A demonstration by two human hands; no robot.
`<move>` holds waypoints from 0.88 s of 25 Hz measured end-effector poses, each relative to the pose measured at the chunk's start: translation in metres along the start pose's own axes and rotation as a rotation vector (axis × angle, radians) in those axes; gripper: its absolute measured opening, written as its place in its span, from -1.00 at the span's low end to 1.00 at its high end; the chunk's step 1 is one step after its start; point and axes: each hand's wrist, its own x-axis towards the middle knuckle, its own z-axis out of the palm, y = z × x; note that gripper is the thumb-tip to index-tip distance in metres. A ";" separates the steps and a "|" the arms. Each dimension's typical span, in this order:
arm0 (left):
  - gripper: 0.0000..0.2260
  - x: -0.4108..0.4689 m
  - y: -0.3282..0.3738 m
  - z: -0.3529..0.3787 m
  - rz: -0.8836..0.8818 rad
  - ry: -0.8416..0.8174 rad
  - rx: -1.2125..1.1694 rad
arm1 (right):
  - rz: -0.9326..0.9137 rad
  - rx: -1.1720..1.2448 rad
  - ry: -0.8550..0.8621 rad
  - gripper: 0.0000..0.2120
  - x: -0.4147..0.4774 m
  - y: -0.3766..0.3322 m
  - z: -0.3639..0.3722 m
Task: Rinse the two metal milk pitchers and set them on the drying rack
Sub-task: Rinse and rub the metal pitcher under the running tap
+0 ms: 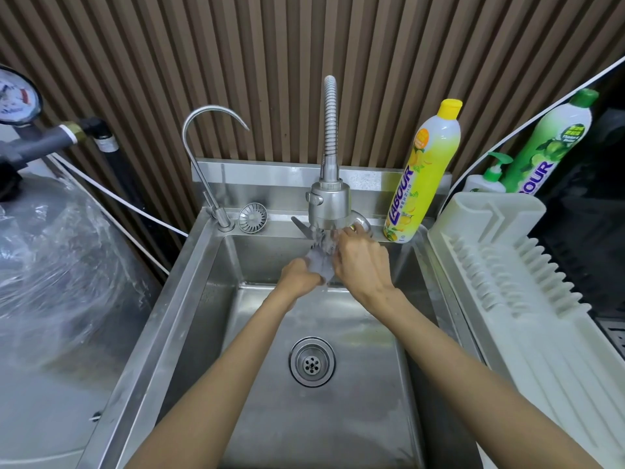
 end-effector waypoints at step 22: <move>-0.27 -0.048 -0.007 0.003 0.578 0.348 -0.209 | 0.786 1.866 -0.149 -0.79 -0.051 0.019 0.004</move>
